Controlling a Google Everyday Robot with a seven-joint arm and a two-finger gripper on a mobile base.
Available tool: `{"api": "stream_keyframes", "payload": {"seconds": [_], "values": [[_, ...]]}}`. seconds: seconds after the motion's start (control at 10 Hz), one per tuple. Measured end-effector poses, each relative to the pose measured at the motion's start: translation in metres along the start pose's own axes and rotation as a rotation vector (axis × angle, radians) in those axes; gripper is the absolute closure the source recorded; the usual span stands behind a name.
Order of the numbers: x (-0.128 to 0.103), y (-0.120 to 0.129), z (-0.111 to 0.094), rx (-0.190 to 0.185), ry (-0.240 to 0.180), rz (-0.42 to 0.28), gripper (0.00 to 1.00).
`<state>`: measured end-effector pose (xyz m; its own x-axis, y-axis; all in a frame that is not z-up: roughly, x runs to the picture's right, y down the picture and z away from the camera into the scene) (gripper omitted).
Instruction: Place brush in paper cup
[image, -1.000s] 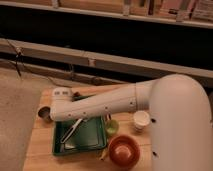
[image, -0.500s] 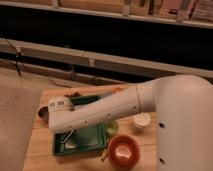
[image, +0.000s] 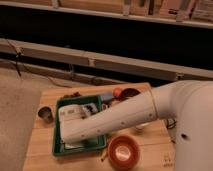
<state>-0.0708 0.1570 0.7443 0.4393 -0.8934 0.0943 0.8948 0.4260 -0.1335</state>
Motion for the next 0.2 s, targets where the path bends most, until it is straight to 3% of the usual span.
{"api": "stream_keyframes", "payload": {"seconds": [0.2], "values": [[0.007,0.029,0.004,-0.007,-0.011,0.049,0.20]]}}
